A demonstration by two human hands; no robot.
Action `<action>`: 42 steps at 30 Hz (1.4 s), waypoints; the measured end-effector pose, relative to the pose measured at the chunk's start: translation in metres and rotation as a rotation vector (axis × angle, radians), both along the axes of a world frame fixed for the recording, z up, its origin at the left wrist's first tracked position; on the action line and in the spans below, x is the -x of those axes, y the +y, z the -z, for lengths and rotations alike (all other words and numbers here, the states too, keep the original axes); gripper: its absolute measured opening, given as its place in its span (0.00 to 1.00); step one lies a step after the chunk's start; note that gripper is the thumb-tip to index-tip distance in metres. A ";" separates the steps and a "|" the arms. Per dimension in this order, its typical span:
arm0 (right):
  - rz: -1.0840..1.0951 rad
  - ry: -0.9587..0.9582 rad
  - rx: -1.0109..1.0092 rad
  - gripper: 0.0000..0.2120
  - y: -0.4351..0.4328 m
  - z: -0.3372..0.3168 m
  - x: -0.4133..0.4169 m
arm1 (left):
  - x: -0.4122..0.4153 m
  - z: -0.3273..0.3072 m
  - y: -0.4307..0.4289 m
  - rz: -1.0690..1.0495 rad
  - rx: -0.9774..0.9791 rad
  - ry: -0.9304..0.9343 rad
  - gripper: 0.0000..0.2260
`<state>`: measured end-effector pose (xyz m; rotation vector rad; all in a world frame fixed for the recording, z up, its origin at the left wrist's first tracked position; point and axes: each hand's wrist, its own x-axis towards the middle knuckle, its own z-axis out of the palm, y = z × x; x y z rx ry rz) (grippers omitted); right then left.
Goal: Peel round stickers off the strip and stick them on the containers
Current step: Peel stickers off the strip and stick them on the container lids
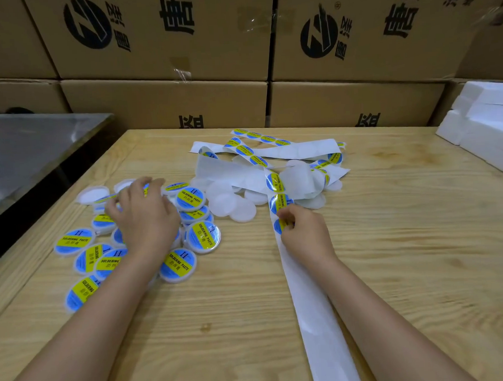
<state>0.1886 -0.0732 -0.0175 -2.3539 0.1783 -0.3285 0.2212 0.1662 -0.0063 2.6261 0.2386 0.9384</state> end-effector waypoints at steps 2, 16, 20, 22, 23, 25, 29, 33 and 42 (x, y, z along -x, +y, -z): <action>0.023 -0.050 -0.038 0.16 0.001 0.000 0.000 | 0.005 -0.008 -0.015 0.206 -0.004 -0.083 0.13; 0.050 -0.207 -0.299 0.13 0.006 0.003 -0.001 | 0.039 0.018 -0.098 0.772 -0.285 0.192 0.13; -0.077 -0.165 -0.409 0.09 0.012 0.004 0.000 | 0.039 0.021 -0.101 0.870 -0.137 0.211 0.14; -0.079 -0.145 -0.470 0.11 0.011 0.005 -0.003 | 0.037 0.021 -0.101 0.906 -0.091 0.271 0.16; -0.074 -0.138 -0.511 0.13 0.010 0.006 -0.004 | 0.037 0.021 -0.101 0.903 -0.078 0.296 0.17; -0.067 -0.146 -0.547 0.15 0.010 0.008 -0.005 | 0.037 0.022 -0.101 0.900 -0.058 0.320 0.16; -0.066 -0.147 -0.615 0.17 0.010 0.010 -0.006 | 0.035 0.023 -0.101 0.887 -0.050 0.319 0.18; -0.096 -0.134 -0.635 0.22 0.012 0.009 -0.006 | 0.035 0.022 -0.099 0.911 0.010 0.295 0.19; -0.081 -0.151 -0.593 0.27 0.011 0.009 -0.006 | 0.044 0.019 -0.098 0.888 0.091 0.133 0.08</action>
